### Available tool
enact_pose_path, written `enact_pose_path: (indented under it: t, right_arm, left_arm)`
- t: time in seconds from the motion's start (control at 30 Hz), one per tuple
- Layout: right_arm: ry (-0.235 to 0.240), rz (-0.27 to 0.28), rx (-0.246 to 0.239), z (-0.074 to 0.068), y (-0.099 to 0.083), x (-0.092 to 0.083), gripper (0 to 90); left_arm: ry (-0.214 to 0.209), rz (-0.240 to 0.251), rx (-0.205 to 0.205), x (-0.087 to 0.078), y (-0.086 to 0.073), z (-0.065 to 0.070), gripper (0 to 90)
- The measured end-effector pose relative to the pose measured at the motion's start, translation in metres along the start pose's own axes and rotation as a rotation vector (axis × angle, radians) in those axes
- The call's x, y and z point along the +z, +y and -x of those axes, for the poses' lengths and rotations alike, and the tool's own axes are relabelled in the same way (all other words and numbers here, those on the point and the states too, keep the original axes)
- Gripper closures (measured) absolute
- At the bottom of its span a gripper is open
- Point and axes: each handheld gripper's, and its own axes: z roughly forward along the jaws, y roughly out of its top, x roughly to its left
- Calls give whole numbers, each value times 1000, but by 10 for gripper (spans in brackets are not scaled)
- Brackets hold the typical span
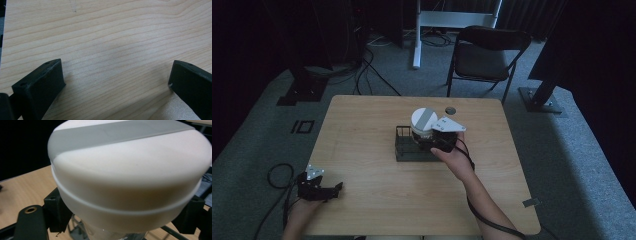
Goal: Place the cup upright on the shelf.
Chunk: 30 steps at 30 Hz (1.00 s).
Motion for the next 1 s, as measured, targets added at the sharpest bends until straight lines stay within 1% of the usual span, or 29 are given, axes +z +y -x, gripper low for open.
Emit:
enact_pose_path:
  t: [0.27, 0.47, 0.57, 0.77, 1.0]
  right_arm:
    - [-70, -39, 29, 19, -8, 0, 184]
    - [-95, -62, 48, 31, -19, 2, 184]
    - [-111, -85, 54, 38, -26, 3, 184]
    - [-124, -118, 77, 47, -37, 5, 184]
    - [-117, -153, 92, 49, -46, 10, 184]
  left_arm:
    - [0, 0, 1, 0, 0, 0, 2]
    - [0, 0, 1, 0, 0, 0, 2]
    - [0, 0, 1, 0, 0, 0, 2]
    - [0, 0, 2, 0, 0, 0, 2]
    - [0, 0, 1, 0, 0, 0, 2]
